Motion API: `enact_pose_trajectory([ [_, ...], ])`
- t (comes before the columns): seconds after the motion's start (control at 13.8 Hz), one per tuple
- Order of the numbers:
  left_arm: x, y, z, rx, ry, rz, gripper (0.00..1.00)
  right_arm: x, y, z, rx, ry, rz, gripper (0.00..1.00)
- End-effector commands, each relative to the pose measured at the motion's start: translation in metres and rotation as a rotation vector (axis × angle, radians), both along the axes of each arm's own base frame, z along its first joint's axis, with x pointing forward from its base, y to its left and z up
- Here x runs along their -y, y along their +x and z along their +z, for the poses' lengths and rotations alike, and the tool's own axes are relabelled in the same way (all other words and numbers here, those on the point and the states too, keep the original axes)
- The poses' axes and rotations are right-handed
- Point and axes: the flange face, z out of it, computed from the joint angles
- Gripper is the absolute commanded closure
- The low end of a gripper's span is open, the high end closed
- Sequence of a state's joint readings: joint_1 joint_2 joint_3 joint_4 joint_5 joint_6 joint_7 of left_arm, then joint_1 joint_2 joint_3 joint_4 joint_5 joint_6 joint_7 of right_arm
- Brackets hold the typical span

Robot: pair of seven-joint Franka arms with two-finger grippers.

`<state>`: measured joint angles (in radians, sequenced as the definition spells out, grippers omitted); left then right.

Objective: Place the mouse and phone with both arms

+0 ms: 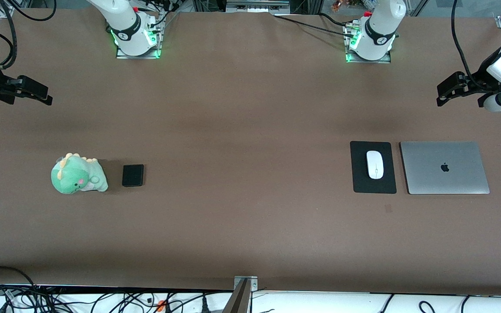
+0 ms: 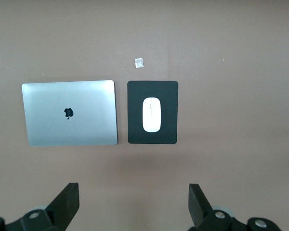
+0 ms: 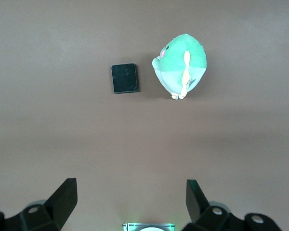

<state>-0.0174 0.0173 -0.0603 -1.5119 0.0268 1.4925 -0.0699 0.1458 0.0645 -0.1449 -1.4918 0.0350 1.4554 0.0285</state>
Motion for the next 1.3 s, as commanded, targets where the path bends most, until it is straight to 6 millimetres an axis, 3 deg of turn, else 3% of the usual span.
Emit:
enact_pose_trajectory([
  [0.0, -0.001, -0.002, 0.003, 0.003, -0.012, -0.025, 0.00, -0.003, 0.000, 0.000, 0.001, -0.014, 0.007, 0.00],
  [0.43, -0.002, 0.000, -0.004, -0.011, -0.013, -0.026, 0.00, 0.003, -0.002, 0.001, -0.007, -0.017, -0.009, 0.00],
  [0.72, -0.002, 0.002, -0.004, -0.006, -0.014, -0.025, 0.00, 0.020, -0.002, 0.001, -0.005, -0.016, -0.034, 0.00],
  [1.23, -0.002, 0.003, -0.005, -0.005, -0.014, -0.025, 0.00, 0.018, 0.005, 0.006, 0.049, -0.051, -0.030, 0.00],
])
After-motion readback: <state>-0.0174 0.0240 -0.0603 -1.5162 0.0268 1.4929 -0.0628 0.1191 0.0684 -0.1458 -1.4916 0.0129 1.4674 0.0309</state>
